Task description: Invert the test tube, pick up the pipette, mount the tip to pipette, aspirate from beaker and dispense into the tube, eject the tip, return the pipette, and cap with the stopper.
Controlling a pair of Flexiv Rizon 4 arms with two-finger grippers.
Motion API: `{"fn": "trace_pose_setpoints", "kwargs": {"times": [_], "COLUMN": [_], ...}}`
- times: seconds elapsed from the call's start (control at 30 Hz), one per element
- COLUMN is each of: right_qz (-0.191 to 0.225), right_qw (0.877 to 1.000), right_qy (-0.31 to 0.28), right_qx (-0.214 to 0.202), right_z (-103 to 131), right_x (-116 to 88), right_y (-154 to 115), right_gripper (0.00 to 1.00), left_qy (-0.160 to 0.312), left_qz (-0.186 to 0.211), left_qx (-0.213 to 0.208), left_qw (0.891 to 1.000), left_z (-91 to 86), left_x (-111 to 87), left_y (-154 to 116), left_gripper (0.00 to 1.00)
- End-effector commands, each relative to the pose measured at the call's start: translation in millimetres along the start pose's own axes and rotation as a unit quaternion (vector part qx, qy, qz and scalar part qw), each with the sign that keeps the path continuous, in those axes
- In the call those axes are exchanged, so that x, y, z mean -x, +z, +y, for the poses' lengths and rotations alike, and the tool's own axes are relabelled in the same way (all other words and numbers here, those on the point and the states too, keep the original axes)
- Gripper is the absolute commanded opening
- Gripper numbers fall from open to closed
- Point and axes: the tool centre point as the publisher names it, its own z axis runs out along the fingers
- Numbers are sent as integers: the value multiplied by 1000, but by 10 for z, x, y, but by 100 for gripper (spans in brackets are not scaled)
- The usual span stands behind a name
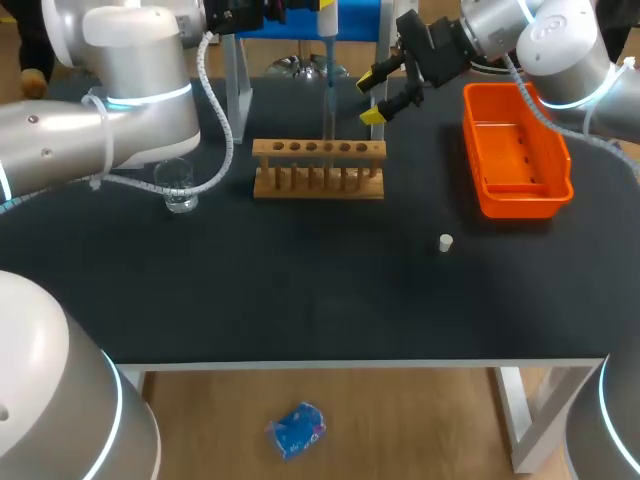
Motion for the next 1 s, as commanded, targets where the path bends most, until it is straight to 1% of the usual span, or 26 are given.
{"fn": "trace_pose_setpoints", "kwargs": {"times": [0.03,0.37,1.0], "right_qz": [1,1,1], "right_qw": [1000,1000,1000], "right_qy": [0,0,0], "right_qx": [0,0,0], "right_z": [-2,-2,-2], "right_x": [7,7,7], "right_y": [-5,-5,-5], "right_gripper": [100,100,100], "left_qy": [-1,-7,-7], "left_qz": [1,-2,-3], "left_qx": [-2,-1,-6], "left_qw": [1000,1000,1000], "left_z": [37,105,168], "left_x": [22,5,8], "left_y": [24,4,3], "left_gripper": [0,0,0]}}
